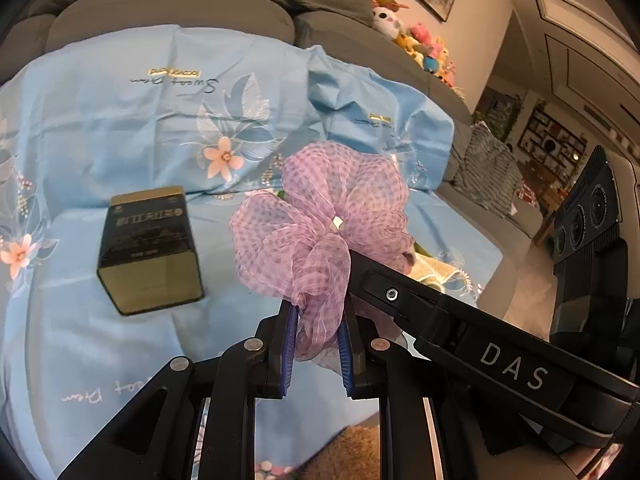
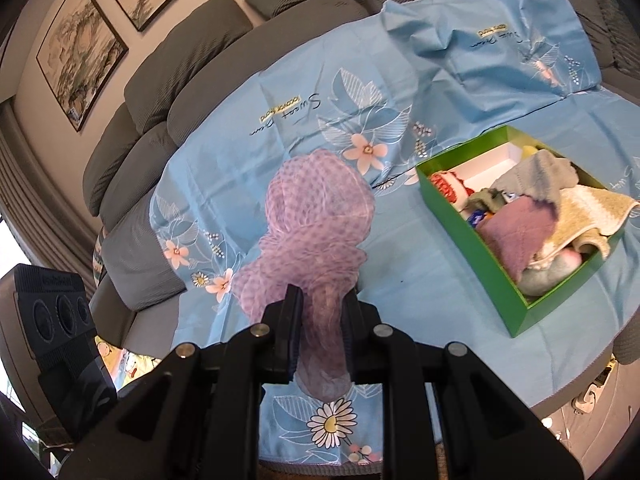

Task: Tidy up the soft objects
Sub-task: 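Carry the bath puff into the green box and lower it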

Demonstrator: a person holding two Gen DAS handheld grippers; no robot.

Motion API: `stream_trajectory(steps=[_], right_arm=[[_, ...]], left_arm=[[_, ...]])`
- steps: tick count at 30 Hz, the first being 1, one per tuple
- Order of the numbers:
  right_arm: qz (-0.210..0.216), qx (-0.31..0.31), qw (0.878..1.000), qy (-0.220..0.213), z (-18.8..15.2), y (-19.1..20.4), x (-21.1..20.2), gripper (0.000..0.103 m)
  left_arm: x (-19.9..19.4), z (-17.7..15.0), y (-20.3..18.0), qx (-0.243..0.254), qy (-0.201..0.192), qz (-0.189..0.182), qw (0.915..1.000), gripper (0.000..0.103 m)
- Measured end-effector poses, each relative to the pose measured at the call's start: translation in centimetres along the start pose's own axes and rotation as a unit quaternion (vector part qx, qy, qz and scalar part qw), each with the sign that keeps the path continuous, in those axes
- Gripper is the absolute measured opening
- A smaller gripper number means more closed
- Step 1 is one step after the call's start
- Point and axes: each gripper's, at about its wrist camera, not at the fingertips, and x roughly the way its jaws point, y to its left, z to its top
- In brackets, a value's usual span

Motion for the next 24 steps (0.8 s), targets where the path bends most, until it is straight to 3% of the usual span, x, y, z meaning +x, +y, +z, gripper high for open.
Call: stream_trajectory(steps=[9, 24], right_arm=[[-0.019, 0.017, 0.999, -0.025, 1.2, -2.1, -1.2, 0.019], [-0.033, 0.070, 0.994, -0.080, 6.6, -7.3, -1.3, 0.020]], left_arm=[[1.9, 1.3, -2.5, 0.030, 0.001, -0.011, 0.9995, 0.018], [8.1, 7.0, -5.4, 0.059, 0.007, -0.073, 0.9956, 0.018]])
